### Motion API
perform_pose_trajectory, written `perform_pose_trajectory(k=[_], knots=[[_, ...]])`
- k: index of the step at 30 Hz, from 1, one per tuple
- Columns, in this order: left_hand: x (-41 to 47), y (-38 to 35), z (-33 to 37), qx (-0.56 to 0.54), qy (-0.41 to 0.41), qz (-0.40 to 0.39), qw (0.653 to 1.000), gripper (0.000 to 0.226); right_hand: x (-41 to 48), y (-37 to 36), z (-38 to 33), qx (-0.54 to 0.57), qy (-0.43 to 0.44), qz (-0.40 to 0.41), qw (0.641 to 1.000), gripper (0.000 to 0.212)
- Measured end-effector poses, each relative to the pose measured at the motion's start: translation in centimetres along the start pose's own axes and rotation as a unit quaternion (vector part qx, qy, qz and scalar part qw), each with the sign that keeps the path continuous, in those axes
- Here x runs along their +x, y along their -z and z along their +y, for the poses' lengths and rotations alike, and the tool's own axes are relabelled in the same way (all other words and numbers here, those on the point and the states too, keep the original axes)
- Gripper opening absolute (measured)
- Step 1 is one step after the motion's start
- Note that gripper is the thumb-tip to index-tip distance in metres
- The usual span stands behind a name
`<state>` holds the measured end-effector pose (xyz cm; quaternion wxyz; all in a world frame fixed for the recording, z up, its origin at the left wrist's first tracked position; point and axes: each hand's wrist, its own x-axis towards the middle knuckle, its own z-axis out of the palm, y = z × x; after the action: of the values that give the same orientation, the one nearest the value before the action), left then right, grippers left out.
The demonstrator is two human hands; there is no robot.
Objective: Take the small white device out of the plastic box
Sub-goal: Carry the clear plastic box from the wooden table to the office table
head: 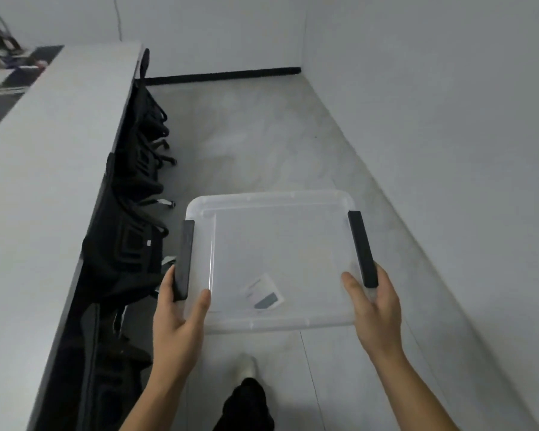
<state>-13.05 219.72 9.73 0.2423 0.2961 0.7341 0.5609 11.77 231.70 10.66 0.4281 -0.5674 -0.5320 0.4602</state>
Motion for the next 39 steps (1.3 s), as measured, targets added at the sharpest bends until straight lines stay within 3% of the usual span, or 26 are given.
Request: perform_pose_trajectory(k=[6,14,22,29,33,39], knots=[[19.0,-5.3,-1.3,-0.002,0.006,0.062,0.998,0.070,19.5,-12.0,-2.1,-0.016,0.019,-0.048,0.999,0.031],[46.0,-13.0,4.8,-0.005,-0.025,0.027,0.999,0.070,42.7,-22.9,-7.9,-0.014,0.020,-0.014,1.000,0.037],[71.9,-24.4,7.2,0.011,-0.029,0.015,0.999,0.064,68.1,-33.2,-8.4,0.001,0.009,0.016,1.000,0.045],[91.7,-29.0,11.4,0.016,-0.012,0.107,0.994,0.064,91.0,-45.2,-15.8,0.006,0.030,-0.103,0.994,0.035],[101.4,-30.0,11.9,0.001,0.010,0.161,0.987,0.062,101.3,-53.2,-19.1,-0.010,0.051,-0.175,0.983,0.041],[119.7,-32.1,9.9,-0.012,0.028,0.219,0.975,0.076,116.7,-67.0,-21.1,-0.026,0.074,-0.215,0.973,0.035]])
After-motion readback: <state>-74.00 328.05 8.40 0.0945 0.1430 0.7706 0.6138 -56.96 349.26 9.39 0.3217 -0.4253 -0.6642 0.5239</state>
